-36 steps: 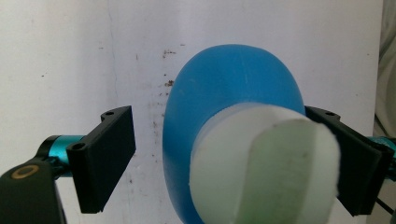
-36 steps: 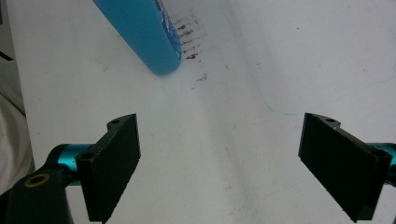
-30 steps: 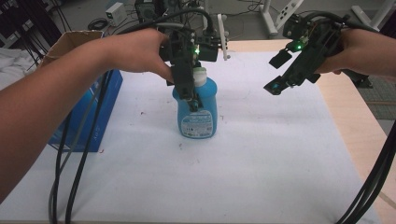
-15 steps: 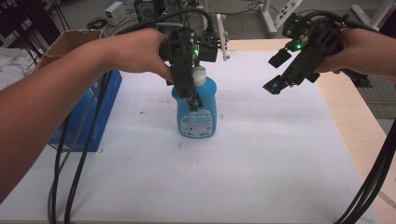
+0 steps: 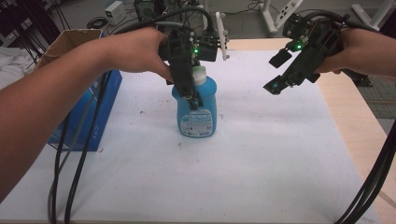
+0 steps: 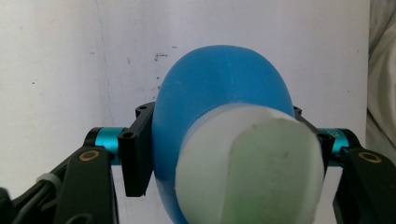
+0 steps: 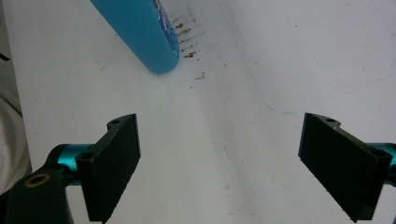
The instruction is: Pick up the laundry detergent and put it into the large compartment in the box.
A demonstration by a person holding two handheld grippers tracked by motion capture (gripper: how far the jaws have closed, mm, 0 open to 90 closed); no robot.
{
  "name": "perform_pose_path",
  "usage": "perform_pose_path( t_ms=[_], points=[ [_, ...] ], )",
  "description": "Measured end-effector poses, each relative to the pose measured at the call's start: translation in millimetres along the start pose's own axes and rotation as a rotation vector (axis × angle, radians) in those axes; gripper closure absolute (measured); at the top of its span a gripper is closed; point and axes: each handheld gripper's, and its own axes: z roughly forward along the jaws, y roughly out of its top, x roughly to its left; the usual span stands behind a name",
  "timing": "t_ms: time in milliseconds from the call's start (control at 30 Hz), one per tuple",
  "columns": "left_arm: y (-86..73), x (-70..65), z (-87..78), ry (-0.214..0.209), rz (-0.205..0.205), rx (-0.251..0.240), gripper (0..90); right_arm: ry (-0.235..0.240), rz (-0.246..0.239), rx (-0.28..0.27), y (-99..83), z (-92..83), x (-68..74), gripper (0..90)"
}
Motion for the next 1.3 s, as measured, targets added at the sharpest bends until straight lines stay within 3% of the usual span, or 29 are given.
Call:
perform_pose_path(
  t_ms=[467,600,767,1300],
  points=[
    [-2.3,-10.3,-11.2,0.022,-0.03,0.034,37.7,-0.005,0.001,-0.003,-3.1,-1.9,2.3,12.1],
    [-3.5,-16.0,-27.0,0.036,-0.055,0.036,37.7,-0.009,0.002,-0.001,-3.1,-3.4,4.0,12.0],
    [-7.2,-23.6,-52.7,0.044,-0.148,0.036,37.7,-0.01,-0.003,-0.011,-2.7,-4.4,6.0,12.0],
    [-36.4,-47.0,-130.4,0.133,-0.294,0.013,37.6,-0.009,-0.015,-0.022,-4.9,-9.1,12.0,12.0]
  ],
)
